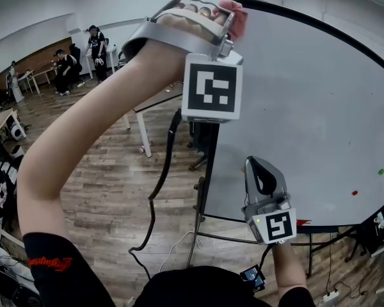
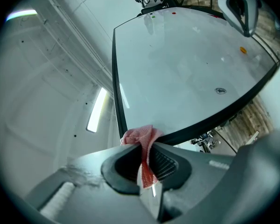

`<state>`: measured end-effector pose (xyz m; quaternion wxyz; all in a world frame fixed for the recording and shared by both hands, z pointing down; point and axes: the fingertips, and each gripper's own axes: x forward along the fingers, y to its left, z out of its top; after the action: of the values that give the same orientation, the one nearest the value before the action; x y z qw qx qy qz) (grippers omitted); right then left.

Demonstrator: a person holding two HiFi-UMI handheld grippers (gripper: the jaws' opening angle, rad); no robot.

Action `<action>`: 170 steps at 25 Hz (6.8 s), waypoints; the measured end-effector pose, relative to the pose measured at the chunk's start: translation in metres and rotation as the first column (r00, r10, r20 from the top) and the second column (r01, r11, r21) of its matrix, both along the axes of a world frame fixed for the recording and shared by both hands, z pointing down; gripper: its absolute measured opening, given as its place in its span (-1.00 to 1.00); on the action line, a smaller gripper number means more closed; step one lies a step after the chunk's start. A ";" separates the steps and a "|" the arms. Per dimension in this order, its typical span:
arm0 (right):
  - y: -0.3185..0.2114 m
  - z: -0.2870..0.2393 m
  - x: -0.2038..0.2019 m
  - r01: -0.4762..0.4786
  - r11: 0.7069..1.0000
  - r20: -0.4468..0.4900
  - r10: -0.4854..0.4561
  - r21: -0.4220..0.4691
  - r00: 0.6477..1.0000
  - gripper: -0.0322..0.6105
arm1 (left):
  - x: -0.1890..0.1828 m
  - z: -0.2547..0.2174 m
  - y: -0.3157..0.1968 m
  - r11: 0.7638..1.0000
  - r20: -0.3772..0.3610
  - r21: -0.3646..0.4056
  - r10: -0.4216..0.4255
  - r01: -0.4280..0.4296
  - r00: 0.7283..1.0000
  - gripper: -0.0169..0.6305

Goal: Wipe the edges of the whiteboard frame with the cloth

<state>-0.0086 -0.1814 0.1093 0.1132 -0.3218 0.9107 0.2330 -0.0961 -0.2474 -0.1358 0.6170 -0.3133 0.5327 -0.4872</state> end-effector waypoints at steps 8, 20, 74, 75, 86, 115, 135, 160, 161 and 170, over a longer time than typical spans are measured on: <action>0.002 0.006 0.001 0.007 1.000 -0.001 -0.007 -0.009 1.000 -0.89 | 0.004 0.008 0.001 1.000 0.006 -0.003 0.007 -0.007 1.000 -0.82; 0.004 0.011 0.001 0.008 0.999 0.003 -0.008 -0.037 1.000 -0.89 | 0.002 0.023 0.003 1.000 -0.019 -0.015 0.009 -0.010 1.000 -0.82; 0.006 0.043 -0.003 0.037 0.992 -0.006 -0.038 -0.125 0.999 -0.89 | -0.001 0.105 0.005 0.996 -0.010 -0.093 -0.016 0.015 1.000 -0.82; 0.007 0.044 -0.002 0.037 0.991 -0.007 -0.038 -0.125 0.999 -0.89 | -0.001 0.107 0.006 0.996 -0.012 -0.093 -0.015 0.014 1.000 -0.82; 0.004 0.052 0.004 0.039 0.991 -0.004 -0.040 -0.126 0.999 -0.89 | 0.003 0.124 0.003 0.994 -0.014 -0.106 -0.032 0.031 0.999 -0.82; 0.008 0.081 -0.001 0.026 0.983 -0.028 -0.032 -0.182 0.999 -0.89 | 0.003 0.178 0.006 0.986 -0.040 -0.166 -0.021 0.014 0.999 -0.82; 0.002 0.107 0.006 0.032 0.972 -0.005 -0.034 -0.232 0.999 -0.89 | 0.009 0.218 0.006 0.982 -0.055 -0.189 -0.039 0.027 0.998 -0.82; -0.010 0.125 0.005 0.061 0.956 -0.027 -0.072 -0.287 0.997 -0.89 | 0.008 0.272 -0.001 0.968 -0.071 -0.247 -0.070 0.050 0.995 -0.82; -0.011 0.126 0.005 0.066 0.956 -0.028 -0.077 -0.287 0.997 -0.89 | 0.009 0.274 -0.002 0.967 -0.072 -0.249 -0.072 0.052 0.995 -0.82; -0.015 0.136 0.005 0.085 0.949 -0.043 -0.103 -0.305 0.994 -0.89 | 0.007 0.290 -0.004 0.961 -0.072 -0.268 -0.087 0.065 0.994 -0.82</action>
<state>-0.0040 -0.1966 0.2458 0.0468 -0.2848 0.9528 0.0944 -0.0887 -0.2510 0.1546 0.5276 -0.3925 0.4996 -0.5639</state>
